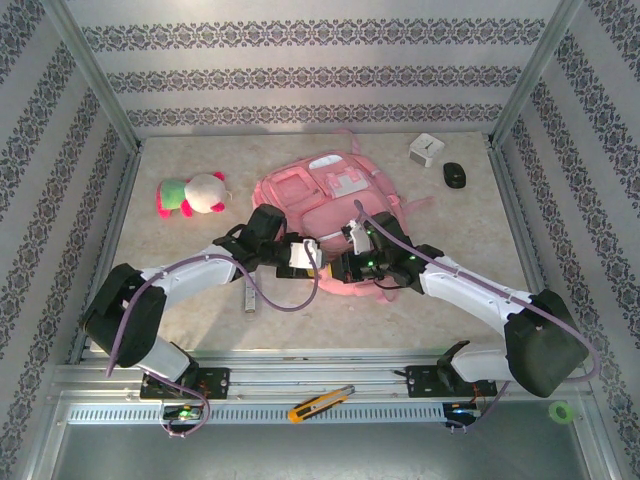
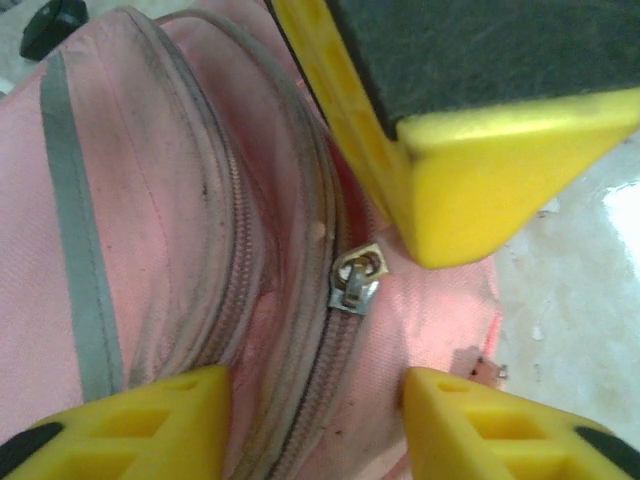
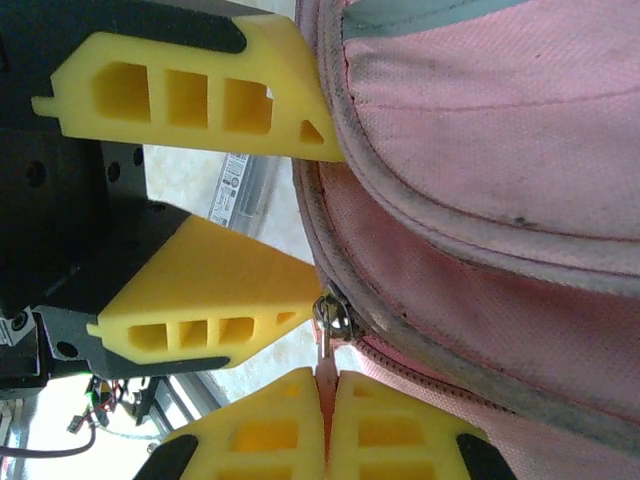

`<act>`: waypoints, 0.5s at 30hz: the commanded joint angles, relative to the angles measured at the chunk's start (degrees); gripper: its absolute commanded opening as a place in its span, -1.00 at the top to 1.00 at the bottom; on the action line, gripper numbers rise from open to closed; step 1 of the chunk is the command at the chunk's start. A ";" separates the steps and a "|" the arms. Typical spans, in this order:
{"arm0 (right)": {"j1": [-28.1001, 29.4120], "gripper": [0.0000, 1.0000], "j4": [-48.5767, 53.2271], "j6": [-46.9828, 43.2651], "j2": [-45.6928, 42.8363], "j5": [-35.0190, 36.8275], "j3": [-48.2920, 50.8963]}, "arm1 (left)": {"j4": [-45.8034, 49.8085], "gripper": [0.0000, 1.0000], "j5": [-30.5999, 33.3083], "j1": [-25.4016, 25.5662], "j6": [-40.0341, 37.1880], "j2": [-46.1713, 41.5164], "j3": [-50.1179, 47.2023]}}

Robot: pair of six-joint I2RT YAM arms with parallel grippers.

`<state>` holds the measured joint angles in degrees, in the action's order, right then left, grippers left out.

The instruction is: Pack the student bag

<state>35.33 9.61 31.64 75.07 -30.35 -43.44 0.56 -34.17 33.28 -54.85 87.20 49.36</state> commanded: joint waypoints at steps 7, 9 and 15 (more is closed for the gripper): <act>-0.66 1.00 1.26 1.00 -0.13 5.02 -0.55 | -4.27 1.00 -3.82 1.18 6.01 -0.78 0.60; -0.03 1.00 2.18 0.83 0.33 7.92 -0.85 | -4.42 1.00 -4.88 1.18 8.13 -1.59 0.53; 3.00 0.71 2.62 0.64 1.21 15.65 -1.72 | -5.74 1.00 -7.17 1.22 10.55 -2.72 0.04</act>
<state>37.74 10.87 31.83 75.20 -21.43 -43.62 -2.20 -35.42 33.50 -47.66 87.35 49.36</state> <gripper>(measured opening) 0.137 0.043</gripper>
